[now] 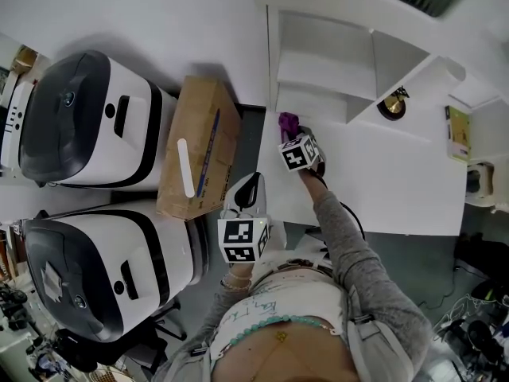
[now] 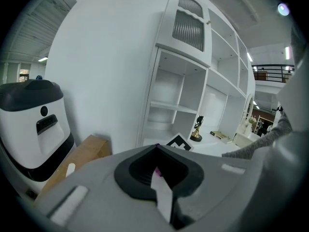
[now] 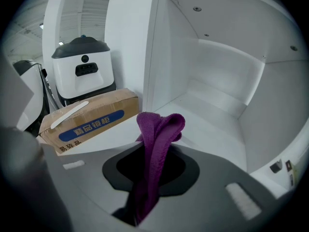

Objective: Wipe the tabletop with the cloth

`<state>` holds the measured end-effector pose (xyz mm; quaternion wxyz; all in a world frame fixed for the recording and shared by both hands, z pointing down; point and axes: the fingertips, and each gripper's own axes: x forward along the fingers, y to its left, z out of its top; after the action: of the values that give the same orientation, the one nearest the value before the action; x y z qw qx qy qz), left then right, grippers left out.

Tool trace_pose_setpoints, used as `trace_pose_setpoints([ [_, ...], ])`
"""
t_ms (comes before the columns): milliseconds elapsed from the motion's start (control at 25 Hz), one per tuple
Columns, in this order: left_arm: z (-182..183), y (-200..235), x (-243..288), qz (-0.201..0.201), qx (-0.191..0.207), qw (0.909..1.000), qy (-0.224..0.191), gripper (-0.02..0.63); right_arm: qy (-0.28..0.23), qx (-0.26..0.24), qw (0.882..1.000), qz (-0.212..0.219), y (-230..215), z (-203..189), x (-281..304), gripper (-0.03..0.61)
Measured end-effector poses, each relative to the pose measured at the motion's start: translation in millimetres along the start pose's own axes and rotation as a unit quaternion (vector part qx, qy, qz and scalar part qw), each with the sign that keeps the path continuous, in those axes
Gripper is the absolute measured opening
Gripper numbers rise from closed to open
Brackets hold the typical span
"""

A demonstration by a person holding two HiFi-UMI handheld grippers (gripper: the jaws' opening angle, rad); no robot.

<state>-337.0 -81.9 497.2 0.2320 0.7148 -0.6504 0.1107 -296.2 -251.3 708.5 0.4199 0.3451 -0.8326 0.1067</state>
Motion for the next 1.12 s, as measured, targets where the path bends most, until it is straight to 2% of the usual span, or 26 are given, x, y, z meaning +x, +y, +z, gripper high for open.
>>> trace_pose_setpoints([
  [640,2.0,-44.9,16.5,-0.027,0.016,0.9995,0.007,0.005,0.006,0.002,1.000,-0.006,-34.6,-25.7,-15.8,0.074],
  [1120,4.5,-81.3,27.7,-0.050,0.030,0.9982,0.010,0.005,0.016,-0.006,1.000,-0.026,-64.9,-51.5,-31.1,0.074],
])
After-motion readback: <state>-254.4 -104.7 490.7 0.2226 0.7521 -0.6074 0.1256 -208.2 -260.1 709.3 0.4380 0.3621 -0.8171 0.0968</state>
